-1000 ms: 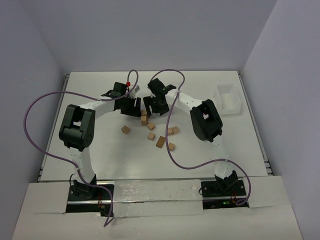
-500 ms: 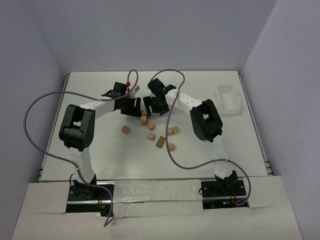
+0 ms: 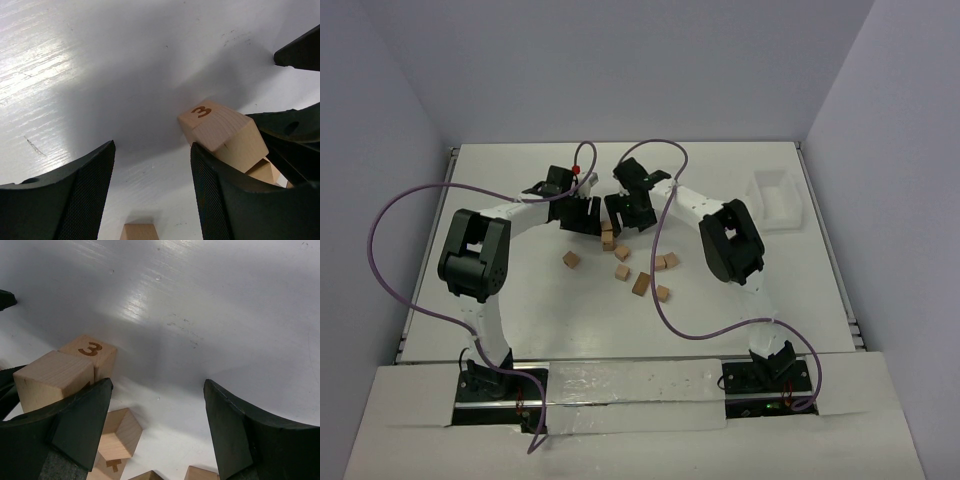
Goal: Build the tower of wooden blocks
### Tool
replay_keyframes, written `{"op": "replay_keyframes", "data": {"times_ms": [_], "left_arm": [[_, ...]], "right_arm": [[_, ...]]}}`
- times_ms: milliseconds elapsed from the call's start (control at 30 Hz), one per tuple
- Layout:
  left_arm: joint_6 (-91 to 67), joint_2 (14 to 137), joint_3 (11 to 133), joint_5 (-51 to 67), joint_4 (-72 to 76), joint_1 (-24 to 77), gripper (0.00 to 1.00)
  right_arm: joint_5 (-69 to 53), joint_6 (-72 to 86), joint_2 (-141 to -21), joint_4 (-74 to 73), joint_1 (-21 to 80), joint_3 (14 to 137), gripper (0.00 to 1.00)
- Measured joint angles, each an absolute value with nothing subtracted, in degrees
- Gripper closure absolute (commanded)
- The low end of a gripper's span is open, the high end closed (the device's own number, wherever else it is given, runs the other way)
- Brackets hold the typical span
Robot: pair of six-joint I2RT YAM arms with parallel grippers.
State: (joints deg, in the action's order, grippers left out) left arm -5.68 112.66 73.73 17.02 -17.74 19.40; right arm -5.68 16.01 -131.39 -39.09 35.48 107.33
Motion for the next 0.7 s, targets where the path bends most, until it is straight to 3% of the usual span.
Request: {"op": "replay_keyframes", "data": {"times_ms": [267,700], "left_arm": [[-5.67,112.66,73.73,16.93,-17.65,19.40,0.30],[-4.85,110.87,72.15,16.71,-17.88,15.96,0.20]], "right_arm": [[-5.56,15.54,-131.05,-38.71,35.51,106.64,0.18],[-7.87,2.03,-125.47,-40.28,31.92,100.38,0.04]]}}
